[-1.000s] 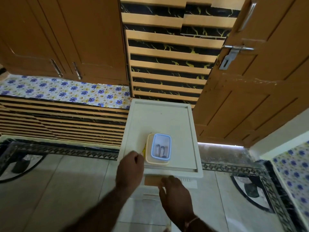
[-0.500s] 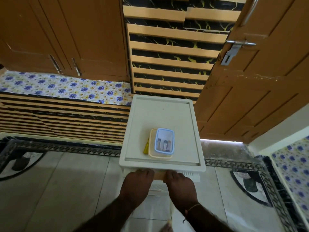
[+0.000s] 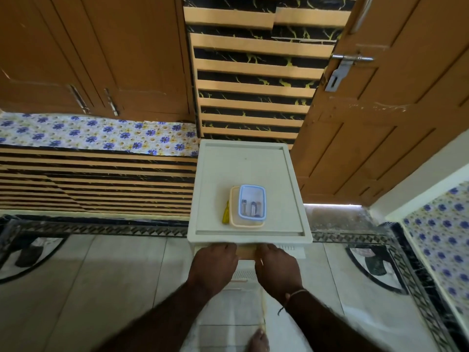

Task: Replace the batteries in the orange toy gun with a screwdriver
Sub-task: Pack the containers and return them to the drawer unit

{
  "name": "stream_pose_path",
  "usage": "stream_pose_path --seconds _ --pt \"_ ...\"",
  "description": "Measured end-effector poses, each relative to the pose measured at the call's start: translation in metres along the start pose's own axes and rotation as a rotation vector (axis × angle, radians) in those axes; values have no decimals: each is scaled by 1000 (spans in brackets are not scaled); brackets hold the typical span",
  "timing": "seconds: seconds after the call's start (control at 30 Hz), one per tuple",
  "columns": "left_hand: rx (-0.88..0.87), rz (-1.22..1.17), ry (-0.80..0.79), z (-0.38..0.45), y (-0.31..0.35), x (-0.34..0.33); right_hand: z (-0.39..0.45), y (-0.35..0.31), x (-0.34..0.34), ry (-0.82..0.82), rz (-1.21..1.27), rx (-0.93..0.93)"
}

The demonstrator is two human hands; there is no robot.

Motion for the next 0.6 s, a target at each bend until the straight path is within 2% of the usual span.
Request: stream_pose_path --seconds 0.1,0.2,0.27,0.37,0.47,0.6 --pt "32 -126 140 7 -1 26 3 7 27 96 177 -106" --pt "321 -316 290 25 -17 44 21 20 55 174 498 -313" --pt "550 -459 312 43 -30 48 43 30 58 101 726 -468" --pt "737 -538 142 68 -42 42 74 34 51 -105 877 -522" --pt "693 -462 -19 80 -44 30 87 30 40 -206 933 -497" --pt "611 -436 -91 91 -46 16 94 25 41 -273 1128 -497"
Point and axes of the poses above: each hand's wrist, its own z-axis towards the middle knuckle, its own x-axis out of the back of the hand, y = z × x, the point moved 4 cm from there along z, towards the middle knuckle, and after that the axes turned 15 degrees about -z, right-handed, at the moved point
